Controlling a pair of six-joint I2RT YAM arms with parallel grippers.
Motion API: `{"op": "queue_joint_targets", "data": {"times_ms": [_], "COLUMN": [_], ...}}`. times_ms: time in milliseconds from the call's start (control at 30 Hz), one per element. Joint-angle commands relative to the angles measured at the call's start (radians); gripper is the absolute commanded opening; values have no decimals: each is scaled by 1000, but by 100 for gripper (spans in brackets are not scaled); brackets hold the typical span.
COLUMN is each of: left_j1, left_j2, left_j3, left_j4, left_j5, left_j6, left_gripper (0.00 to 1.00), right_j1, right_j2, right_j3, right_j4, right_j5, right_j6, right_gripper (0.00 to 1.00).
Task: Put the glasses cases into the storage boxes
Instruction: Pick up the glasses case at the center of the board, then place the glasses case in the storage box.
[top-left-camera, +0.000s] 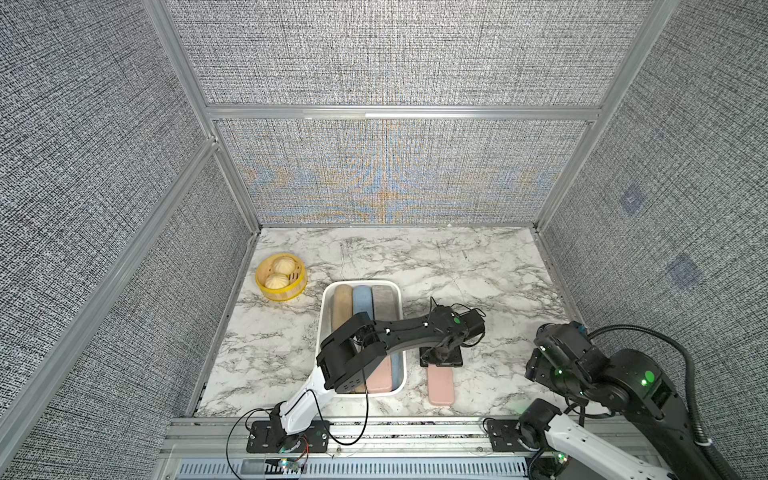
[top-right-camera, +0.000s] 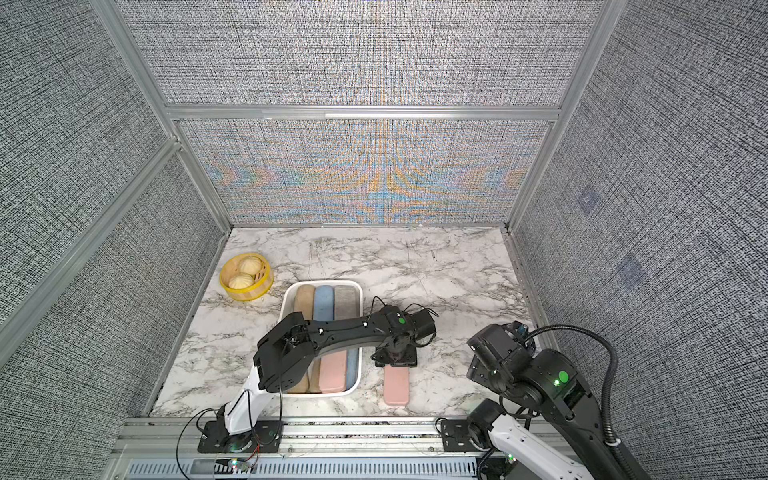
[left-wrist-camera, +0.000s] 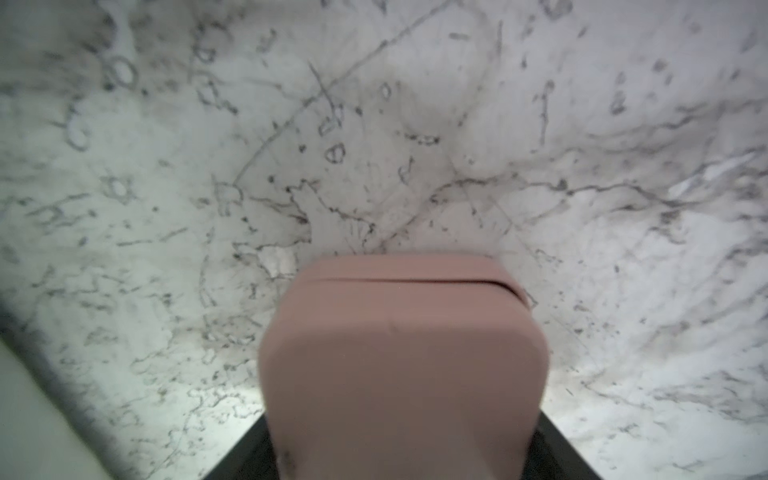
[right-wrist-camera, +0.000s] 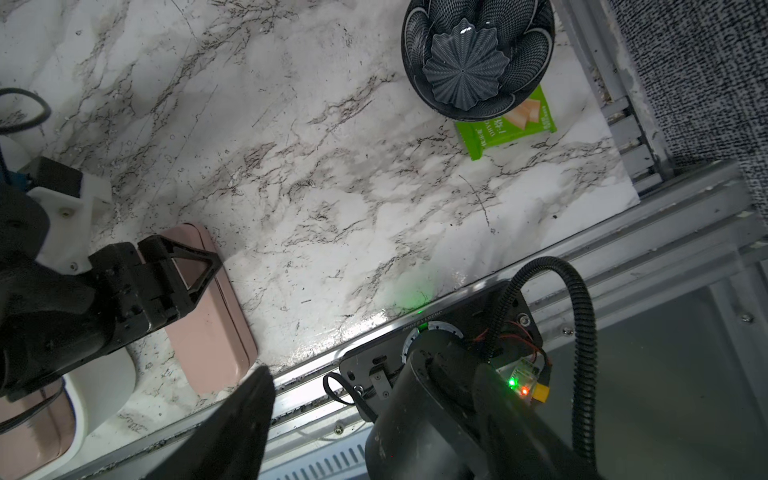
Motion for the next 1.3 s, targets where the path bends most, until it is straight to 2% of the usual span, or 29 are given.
{"op": "queue_joint_targets", "data": {"times_ms": [0,133,367,467,567,700,833,967,1100,1267], "left_j1": [0,-4,-27,-30,-25,17,131,305,441,485], "left_j2": [20,19,-46,-128,-272,-487,-719,-899,-937,-895], "left_j3": [14,82,286,293,196,-17,-284,-521,-615,-669], "left_j4": [21,-35,-205,-271,-295,-345,-363,-354,-328,-265], "left_j5": [27,-1,-88,-135,-151,-156,-129,-84,-45,-15], "left_j6": [42,86,179,197,209,210,228,293,389,443], "left_gripper": [60,50,48,48,46,46,46,47,48,48], "right_j1": [1,1,0,0,1,0,0,0,0,1], "right_j2": [-4,-10,5,25,32,101,157,233,307,368], "right_j3": [17,69,160,178,155,94,63,72,96,118], "right_j4": [-49,-94,-129,-117,-69,29,136,217,277,271], "right_j5": [31,70,118,122,118,82,54,45,11,4], "right_j6": [20,29,18,0,-32,-69,-107,-147,-165,-182], "right_gripper": [76,76,76,76,76,76,75,75,74,72]}}
